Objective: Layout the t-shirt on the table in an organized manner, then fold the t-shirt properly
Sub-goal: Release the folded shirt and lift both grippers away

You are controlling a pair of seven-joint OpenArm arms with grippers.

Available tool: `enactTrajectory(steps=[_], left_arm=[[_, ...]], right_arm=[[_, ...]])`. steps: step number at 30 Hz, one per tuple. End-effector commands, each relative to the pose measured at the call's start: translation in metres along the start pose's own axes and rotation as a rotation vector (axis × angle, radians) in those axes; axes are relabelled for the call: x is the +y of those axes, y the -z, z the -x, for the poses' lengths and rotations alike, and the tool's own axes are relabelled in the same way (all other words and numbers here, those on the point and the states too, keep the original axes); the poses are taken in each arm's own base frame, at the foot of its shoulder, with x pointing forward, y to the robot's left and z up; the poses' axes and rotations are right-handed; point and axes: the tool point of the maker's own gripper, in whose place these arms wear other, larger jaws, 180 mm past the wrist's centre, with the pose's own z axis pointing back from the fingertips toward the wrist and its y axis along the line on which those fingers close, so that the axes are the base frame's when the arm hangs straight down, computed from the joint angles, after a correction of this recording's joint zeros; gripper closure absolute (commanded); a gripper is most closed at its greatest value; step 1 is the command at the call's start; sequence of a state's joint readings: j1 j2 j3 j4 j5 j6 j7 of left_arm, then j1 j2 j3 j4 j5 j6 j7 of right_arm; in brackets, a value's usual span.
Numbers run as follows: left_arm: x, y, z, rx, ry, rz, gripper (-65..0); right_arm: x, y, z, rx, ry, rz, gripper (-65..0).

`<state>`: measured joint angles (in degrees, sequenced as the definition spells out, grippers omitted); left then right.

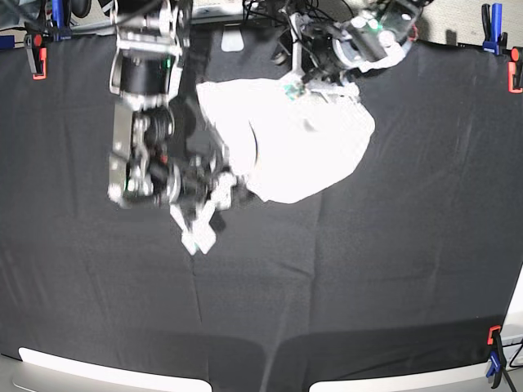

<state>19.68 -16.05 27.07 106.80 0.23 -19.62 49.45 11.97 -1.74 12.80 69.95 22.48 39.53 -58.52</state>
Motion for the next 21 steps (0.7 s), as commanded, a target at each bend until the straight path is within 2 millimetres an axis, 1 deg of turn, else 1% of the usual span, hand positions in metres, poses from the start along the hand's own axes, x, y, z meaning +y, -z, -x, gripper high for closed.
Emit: enactTrajectory(steps=[1, 3, 6, 12, 14, 17, 21], left_arm=[[0.013, -0.002, 0.002, 0.021, 0.022, -0.055, -31.8], [0.023, -0.003, 0.001, 0.028, 0.055, -0.094, -31.8], [0.035, -0.003, -0.009, 0.013, 0.067, -0.128, -31.8], [0.06, -0.006, -0.03, -0.031, 0.067, -0.197, -31.8], [0.07, -0.008, -0.037, -0.039, 0.088, -0.226, -31.8], [0.089, -0.012, -0.045, -0.032, 0.141, -0.302, -31.8], [0.116, -0.021, -0.056, -0.052, 0.136, -0.37, -31.8]], right_arm=[[-0.002, -0.005, -0.008, -0.018, -0.026, 0.007, -20.9], [-0.006, -0.007, 0.005, 0.0, -0.013, 0.006, -20.9], [-0.005, -0.012, 0.022, 0.014, 0.016, -0.011, -20.9], [-0.002, -0.028, 0.045, 0.026, -0.001, 0.014, -20.9], [0.001, -0.034, 0.052, 0.036, -0.015, 0.024, -20.9], [0.008, -0.043, 0.061, 0.035, -0.035, 0.037, -20.9], [0.026, -0.054, 0.074, 0.02, -0.022, -0.004, -20.9]])
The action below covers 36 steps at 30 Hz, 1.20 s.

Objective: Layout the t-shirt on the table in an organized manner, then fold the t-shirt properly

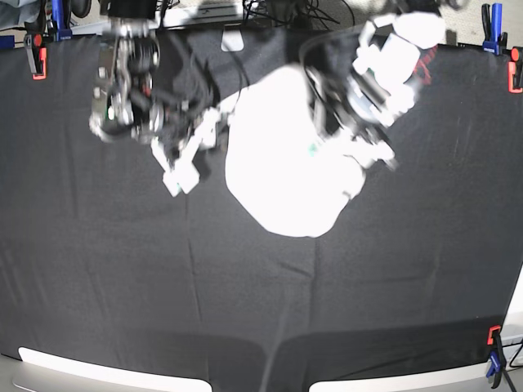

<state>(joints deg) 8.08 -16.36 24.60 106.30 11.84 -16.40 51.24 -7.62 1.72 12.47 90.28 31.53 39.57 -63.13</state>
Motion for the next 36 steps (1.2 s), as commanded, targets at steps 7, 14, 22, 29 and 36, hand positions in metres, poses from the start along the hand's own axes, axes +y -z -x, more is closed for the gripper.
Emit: enactTrajectory(steps=[7, 14, 22, 29, 36], left_arm=[[0.031, -0.004, -0.016, -0.071, -0.089, -0.042, -31.8], [0.035, -0.004, -0.006, -0.018, -0.074, -0.064, -31.8], [0.08, -0.021, 0.014, -0.008, -0.245, -0.209, -31.8], [0.064, -0.057, 0.011, -0.087, -0.252, -0.095, -31.8], [0.028, -0.084, 0.046, -0.003, -0.273, -0.055, -31.8]], right_arm=[[0.037, -0.001, 0.004, -0.046, 0.016, -0.122, -20.9], [0.062, 0.013, 0.012, 0.021, -0.059, -0.172, -20.9], [0.02, -0.012, -0.001, -0.048, -0.025, -0.032, -20.9], [-0.016, -0.042, -0.003, -0.085, 0.033, 0.079, -20.9], [-0.022, -0.076, 0.024, -0.081, 0.05, 0.13, -20.9]])
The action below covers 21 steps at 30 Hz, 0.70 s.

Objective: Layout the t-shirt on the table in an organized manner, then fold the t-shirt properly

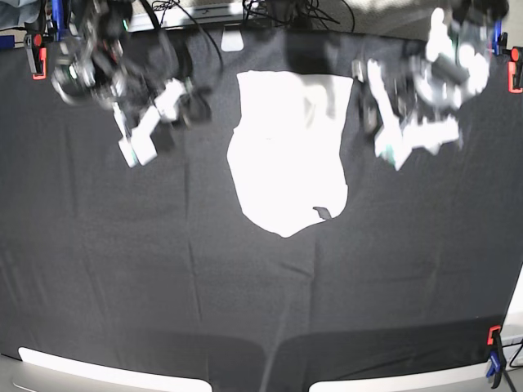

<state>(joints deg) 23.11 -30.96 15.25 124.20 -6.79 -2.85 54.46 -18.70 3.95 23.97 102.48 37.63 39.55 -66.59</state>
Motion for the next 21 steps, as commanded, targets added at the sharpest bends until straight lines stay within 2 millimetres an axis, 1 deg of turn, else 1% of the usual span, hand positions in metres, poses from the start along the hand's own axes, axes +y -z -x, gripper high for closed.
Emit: enactTrajectory(steps=[1, 4, 6, 9, 11, 13, 14, 18, 21], left_arm=[[0.009, -0.009, -0.004, -0.026, 0.004, -0.039, -31.8], [0.014, -0.024, 0.015, 0.011, -0.031, -0.068, -31.8], [0.019, -0.033, 0.03, 0.048, -0.05, -0.09, -31.8], [0.024, -0.045, 0.059, 0.125, -0.079, -0.115, -31.8], [0.021, -0.054, 0.08, 0.183, -0.093, -0.116, -31.8], [0.011, -0.063, 0.101, 0.246, -0.098, -0.094, -31.8], [0.003, -0.068, 0.111, 0.277, -0.096, -0.072, -31.8], [-0.036, -0.09, 0.147, 0.389, -0.125, 0.051, -31.8], [-0.064, -0.108, 0.167, 0.448, -0.125, 0.15, -31.8]], right_arm=[[0.0, -0.012, -0.006, -0.033, -0.03, 0.007, -20.9], [-0.002, -0.033, 0.009, -0.007, -0.05, 0.055, -20.9], [-0.001, -0.047, 0.019, 0.007, -0.057, 0.085, -20.9], [0.004, -0.067, 0.036, 0.04, -0.067, 0.121, -20.9], [0.012, -0.079, 0.049, 0.07, -0.073, 0.128, -20.9], [0.022, -0.091, 0.066, 0.118, -0.085, 0.129, -20.9], [0.028, -0.098, 0.074, 0.144, -0.089, 0.127, -20.9], [0.053, -0.124, 0.116, 0.271, -0.068, 0.109, -20.9], [0.066, -0.144, 0.151, 0.377, -0.013, 0.091, -20.9]])
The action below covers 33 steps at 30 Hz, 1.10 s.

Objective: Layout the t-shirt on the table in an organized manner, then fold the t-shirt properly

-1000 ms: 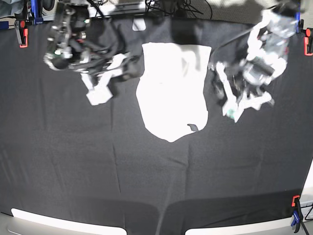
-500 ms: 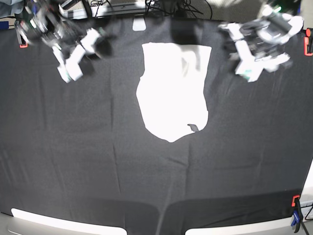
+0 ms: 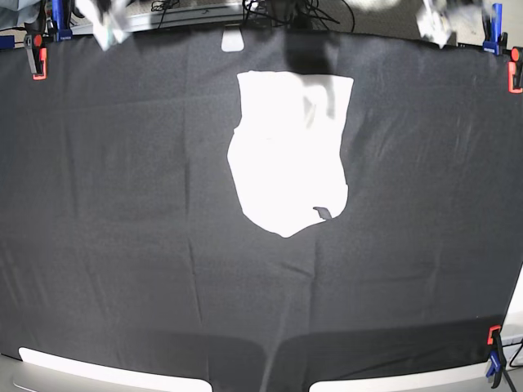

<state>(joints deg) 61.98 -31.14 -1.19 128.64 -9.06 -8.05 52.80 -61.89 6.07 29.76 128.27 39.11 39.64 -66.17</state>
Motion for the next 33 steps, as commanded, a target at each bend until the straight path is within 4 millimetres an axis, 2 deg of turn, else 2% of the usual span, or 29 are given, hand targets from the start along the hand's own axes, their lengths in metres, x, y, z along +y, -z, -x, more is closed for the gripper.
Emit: enactTrajectory(steps=[1, 4, 7, 12, 15, 20, 24, 28, 33], left_arm=[[-0.008, -0.004, 0.007, 0.007, 0.015, 0.031, -31.8], [-0.022, 0.006, 0.038, 0.051, 0.015, 0.1, -31.8], [-0.029, 0.03, 0.073, 0.095, -0.032, 0.17, -31.8], [-0.022, 0.096, 0.131, 0.181, -0.202, 0.196, -31.8], [-0.018, 0.141, 0.148, 0.193, -0.34, 0.2, -31.8], [-0.013, 0.201, 0.142, 0.188, -0.518, 0.179, -31.8], [-0.019, 0.225, 0.139, 0.281, -0.488, 0.201, -31.8], [-0.016, 0.231, 0.131, 0.309, -0.492, 0.21, -31.8], [-0.016, 0.231, 0.131, 0.308, -0.491, 0.21, -31.8]], right_arm=[[0.006, -0.006, 0.011, 0.024, 0.003, -0.015, -20.9], [0.01, -0.007, 0.038, 0.091, 0.055, -0.033, -20.9], [-0.002, 0.006, 0.064, 0.131, 0.111, -0.025, -20.9], [-0.03, 0.053, 0.119, 0.276, 0.127, -0.058, -20.9], [-0.043, 0.094, 0.132, 0.292, 0.138, -0.105, -20.9], [-0.064, 0.165, 0.13, 0.257, 0.15, -0.117, -20.9], [-0.095, 0.207, 0.119, 0.183, 0.238, 0.001, -20.9], [-0.123, 0.223, 0.115, 0.208, 0.244, 0.084, -20.9], [-0.132, 0.23, 0.1, 0.222, 0.213, 0.087, -20.9]])
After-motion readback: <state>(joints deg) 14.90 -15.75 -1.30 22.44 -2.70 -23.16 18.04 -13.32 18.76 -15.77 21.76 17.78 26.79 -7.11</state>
